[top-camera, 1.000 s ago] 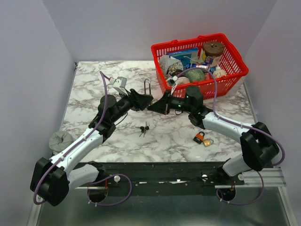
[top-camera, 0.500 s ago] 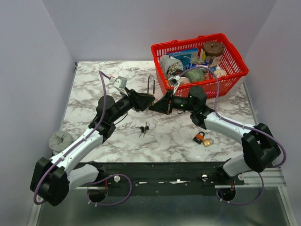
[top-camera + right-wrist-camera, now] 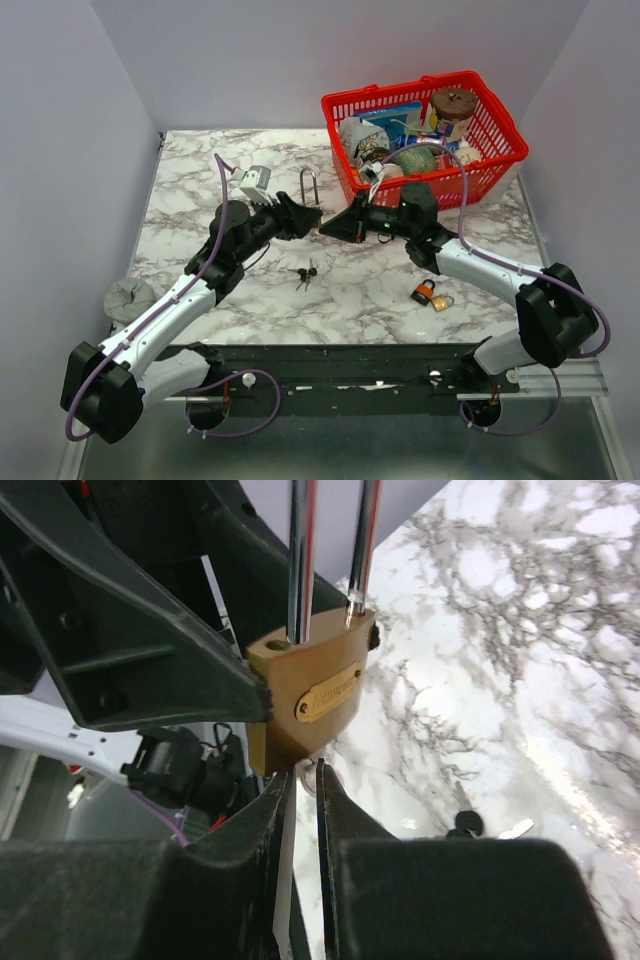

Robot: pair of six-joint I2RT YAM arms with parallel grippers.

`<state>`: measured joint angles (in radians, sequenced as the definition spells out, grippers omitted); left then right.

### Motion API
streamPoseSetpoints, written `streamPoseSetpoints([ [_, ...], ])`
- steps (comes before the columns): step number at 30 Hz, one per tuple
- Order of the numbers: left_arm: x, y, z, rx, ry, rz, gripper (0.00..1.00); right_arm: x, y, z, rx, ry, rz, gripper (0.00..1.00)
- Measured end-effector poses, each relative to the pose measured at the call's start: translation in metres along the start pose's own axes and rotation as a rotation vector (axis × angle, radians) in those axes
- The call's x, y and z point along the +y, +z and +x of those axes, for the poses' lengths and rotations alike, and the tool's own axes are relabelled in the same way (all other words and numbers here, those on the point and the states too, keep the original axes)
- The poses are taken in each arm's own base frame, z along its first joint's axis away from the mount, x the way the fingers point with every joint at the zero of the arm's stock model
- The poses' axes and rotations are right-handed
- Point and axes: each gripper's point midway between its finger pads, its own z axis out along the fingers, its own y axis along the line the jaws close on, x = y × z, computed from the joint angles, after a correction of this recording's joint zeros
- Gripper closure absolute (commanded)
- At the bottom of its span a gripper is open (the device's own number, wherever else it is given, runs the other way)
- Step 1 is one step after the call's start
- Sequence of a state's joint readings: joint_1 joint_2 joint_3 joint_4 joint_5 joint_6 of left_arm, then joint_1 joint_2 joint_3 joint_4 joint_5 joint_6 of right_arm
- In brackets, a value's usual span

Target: Unlock with the key

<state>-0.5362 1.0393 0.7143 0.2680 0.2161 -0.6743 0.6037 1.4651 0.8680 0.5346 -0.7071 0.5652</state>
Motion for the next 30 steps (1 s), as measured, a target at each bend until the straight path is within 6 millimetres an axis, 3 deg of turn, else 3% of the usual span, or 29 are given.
streamPoseSetpoints([
  [5,0.027,-0.006,0.022,0.082,-0.011,-0.128,1.00,-0.011,-0.006,-0.010,-0.036,-0.045,0.067,0.60],
  [9,0.039,-0.010,0.036,0.136,-0.016,-0.178,1.00,-0.005,-0.015,-0.026,-0.076,-0.107,0.088,0.45],
  [11,0.041,-0.011,0.038,0.147,-0.011,-0.184,1.00,-0.001,-0.018,-0.031,-0.087,-0.125,0.095,0.43],
  [22,0.023,-0.015,0.043,0.187,0.062,-0.068,1.00,-0.005,-0.017,-0.052,-0.080,-0.159,0.190,0.36],
  [30,0.007,-0.016,0.038,0.177,0.094,0.016,1.00,-0.017,-0.004,-0.036,-0.025,-0.131,0.224,0.33],
])
